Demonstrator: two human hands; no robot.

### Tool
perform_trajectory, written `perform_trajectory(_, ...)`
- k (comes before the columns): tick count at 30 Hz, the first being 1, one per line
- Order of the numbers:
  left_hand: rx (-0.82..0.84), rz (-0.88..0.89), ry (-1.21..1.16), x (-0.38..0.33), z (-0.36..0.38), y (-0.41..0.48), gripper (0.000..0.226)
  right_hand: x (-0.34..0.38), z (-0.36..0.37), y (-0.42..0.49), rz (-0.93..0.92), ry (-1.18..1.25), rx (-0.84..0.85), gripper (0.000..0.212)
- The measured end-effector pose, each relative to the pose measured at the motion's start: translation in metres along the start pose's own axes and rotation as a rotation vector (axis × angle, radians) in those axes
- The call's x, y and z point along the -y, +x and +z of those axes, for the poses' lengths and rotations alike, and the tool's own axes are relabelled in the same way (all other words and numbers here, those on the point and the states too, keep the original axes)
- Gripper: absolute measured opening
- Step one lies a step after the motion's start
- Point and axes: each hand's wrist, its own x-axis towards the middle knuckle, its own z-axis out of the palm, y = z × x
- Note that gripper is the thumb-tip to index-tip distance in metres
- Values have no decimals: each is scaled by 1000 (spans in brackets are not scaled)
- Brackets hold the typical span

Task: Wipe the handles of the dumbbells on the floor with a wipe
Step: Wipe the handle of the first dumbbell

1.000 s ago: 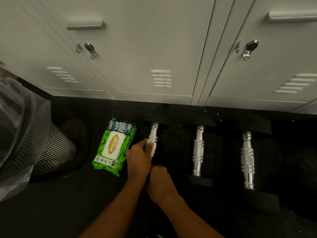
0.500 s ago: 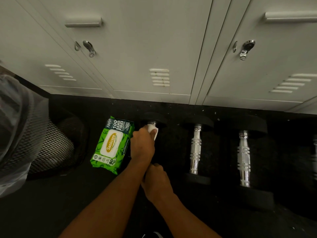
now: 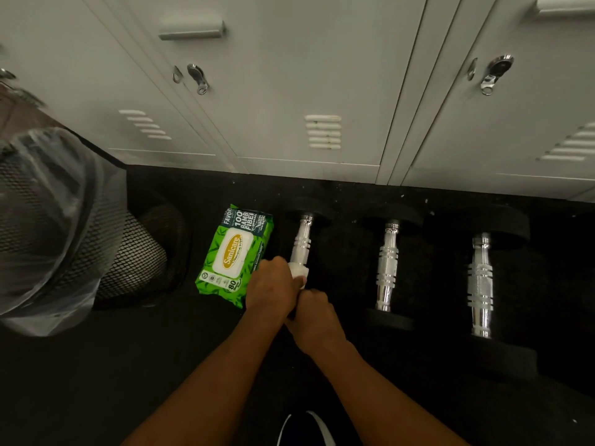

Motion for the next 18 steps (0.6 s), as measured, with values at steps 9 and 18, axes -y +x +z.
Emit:
perform_trajectory(9,-68,14,-286,5,15,5,35,-6,2,4,-25,-39,27,23)
perform_trajectory(18,-212,17,-419,-6,19,12,34,-5,-1,3,-25,-103,29,17)
